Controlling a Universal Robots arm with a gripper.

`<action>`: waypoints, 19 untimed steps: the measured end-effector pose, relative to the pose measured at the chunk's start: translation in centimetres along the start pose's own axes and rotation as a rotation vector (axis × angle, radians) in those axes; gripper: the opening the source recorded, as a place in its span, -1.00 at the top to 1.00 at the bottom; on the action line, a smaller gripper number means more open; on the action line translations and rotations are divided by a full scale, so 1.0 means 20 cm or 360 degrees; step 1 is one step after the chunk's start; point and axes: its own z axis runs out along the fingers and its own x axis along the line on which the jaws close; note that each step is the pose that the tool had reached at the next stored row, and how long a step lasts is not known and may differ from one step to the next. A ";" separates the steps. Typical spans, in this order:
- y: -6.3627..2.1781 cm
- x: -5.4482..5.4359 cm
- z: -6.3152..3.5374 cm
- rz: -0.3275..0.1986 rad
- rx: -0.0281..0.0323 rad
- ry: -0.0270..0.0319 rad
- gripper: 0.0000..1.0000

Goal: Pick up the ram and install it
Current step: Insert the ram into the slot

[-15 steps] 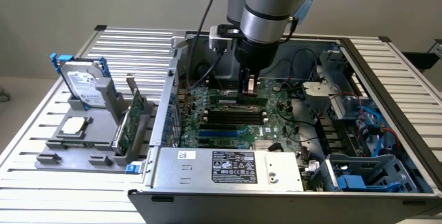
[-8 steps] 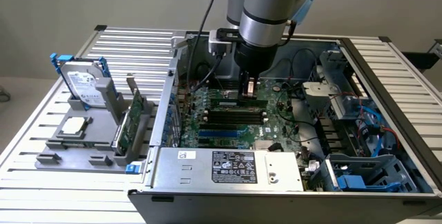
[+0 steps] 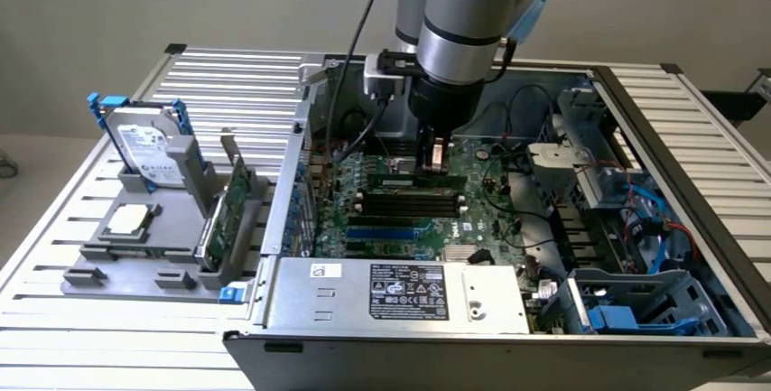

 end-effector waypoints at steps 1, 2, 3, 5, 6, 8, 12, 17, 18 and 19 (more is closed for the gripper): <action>0.000 0.00 0.002 0.0000 0.00000 -0.00003 0.72; 0.001 0.00 0.005 0.0000 0.00001 -0.00003 0.72; 0.001 0.01 0.008 0.0000 0.00000 -0.00003 0.72; 0.002 0.01 0.017 0.0000 0.00001 -0.00002 0.72; 0.003 0.01 0.024 -0.0001 0.00001 -0.00002 0.72; 0.003 0.02 0.040 -0.0001 0.00000 0.00000 0.72; 0.006 0.02 0.077 -0.0002 0.00001 -0.00001 0.72; 0.011 0.02 0.091 -0.0004 0.00007 0.00000 0.72; 0.012 0.02 0.091 -0.0004 0.00018 0.00001 0.72; 0.012 0.03 0.091 -0.0004 0.00028 0.00000 0.72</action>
